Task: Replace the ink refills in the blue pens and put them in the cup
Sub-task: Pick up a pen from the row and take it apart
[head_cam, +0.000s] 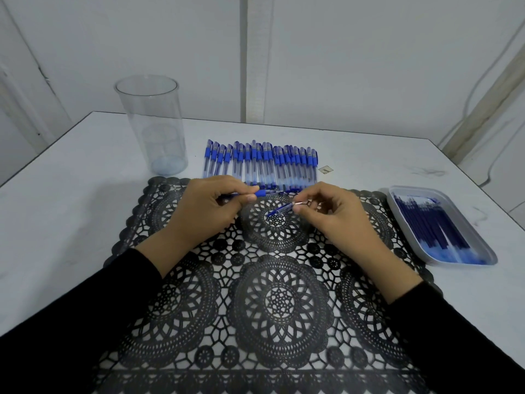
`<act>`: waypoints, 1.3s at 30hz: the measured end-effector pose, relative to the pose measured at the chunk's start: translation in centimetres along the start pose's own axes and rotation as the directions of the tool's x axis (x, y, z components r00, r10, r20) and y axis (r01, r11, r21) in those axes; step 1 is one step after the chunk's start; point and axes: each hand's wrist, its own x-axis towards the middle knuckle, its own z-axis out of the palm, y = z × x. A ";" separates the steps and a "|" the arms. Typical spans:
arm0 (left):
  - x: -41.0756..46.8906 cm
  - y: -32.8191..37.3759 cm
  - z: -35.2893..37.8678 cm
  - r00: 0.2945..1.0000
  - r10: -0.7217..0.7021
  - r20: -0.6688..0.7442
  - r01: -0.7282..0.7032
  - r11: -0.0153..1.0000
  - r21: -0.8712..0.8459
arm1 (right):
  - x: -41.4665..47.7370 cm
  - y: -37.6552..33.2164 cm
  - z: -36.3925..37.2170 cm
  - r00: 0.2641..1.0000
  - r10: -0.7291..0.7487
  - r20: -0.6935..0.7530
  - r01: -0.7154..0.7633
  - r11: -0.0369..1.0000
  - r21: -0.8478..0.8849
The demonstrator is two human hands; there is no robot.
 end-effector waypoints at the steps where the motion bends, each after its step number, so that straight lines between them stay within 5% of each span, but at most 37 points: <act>1: -0.1 -0.1 0.0 1.000 -0.007 0.001 0.007 1.000 0.005 | -0.1 0.1 0.1 0.999 0.006 0.037 -0.004 0.999 -0.032; 13: 0.1 0.6 0.3 1.000 -0.003 0.023 0.002 0.998 0.067 | 0.3 0.3 1.1 0.993 -0.068 0.098 0.091 0.963 -0.255; 24: 0.0 0.6 0.5 0.999 -0.004 0.048 0.001 0.998 0.066 | 0.0 0.2 0.5 0.999 0.050 0.012 -0.050 0.998 -0.049; 33: 0.1 0.9 0.8 0.998 0.024 0.050 -0.025 0.999 0.035 | 0.2 -0.6 1.7 0.993 -0.099 -0.063 0.098 0.995 -0.018; 39: 0.2 0.9 0.8 1.000 0.002 0.028 -0.003 1.000 0.026 | 0.2 -0.5 0.5 0.993 -0.051 -0.109 0.057 0.997 0.056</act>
